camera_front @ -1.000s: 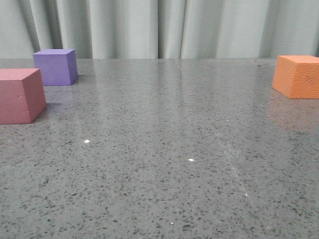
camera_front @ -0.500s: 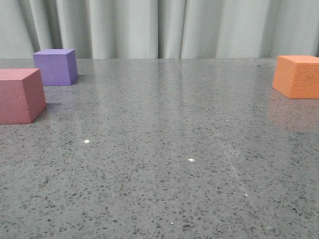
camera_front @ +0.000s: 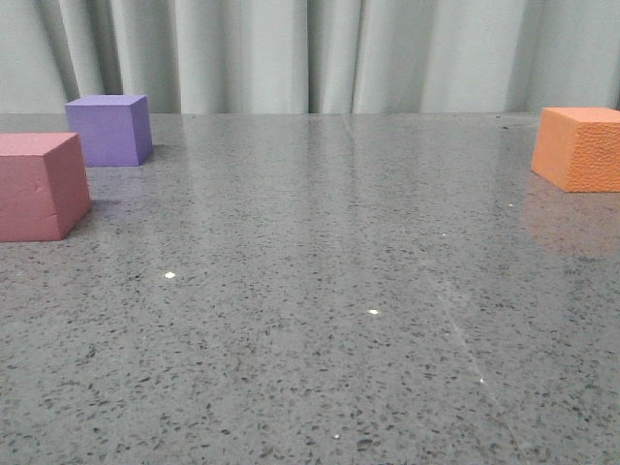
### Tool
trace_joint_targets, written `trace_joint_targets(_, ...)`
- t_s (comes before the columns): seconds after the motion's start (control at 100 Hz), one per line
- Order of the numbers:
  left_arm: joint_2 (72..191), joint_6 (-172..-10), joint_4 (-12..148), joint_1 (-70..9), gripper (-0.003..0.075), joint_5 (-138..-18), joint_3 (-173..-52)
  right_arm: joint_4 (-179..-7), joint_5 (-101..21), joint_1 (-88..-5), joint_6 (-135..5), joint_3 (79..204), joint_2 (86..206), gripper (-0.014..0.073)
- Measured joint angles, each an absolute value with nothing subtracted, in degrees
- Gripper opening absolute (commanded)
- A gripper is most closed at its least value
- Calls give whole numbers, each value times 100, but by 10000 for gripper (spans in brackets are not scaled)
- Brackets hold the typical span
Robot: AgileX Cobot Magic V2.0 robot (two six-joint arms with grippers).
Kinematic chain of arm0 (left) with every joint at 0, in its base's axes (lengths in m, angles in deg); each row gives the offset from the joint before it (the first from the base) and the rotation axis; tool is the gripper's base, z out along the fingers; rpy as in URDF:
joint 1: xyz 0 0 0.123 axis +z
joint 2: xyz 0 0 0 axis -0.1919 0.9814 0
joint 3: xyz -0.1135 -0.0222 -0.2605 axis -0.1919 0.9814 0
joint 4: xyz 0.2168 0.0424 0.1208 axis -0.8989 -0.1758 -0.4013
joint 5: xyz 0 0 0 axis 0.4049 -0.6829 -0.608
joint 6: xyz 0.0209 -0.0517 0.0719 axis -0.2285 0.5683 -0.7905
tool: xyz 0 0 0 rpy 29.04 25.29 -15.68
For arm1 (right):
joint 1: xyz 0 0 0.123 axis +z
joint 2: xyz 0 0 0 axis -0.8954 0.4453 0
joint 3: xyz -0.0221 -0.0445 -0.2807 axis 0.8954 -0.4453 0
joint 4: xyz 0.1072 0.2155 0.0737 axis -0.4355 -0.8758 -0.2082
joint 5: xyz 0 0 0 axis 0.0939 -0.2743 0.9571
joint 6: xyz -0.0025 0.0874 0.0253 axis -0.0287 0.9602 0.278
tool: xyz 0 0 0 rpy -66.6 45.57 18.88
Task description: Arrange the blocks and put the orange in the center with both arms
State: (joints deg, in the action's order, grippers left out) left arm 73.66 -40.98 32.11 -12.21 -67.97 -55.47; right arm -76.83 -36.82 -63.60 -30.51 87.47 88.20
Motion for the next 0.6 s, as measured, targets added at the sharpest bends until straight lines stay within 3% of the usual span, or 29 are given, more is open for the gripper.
trace_joint_targets(0.32, 7366, -4098, 3211, -1221, -12, -6797, -5547, -7716, -7154, -6360, -3051, 12043, 11307, -67)
trace_joint_targets(0.6, 7366, -4098, 3211, -1221, -12, -6797, -5547, -7716, -7188, -6360, -3051, 12911, 13160, -61)
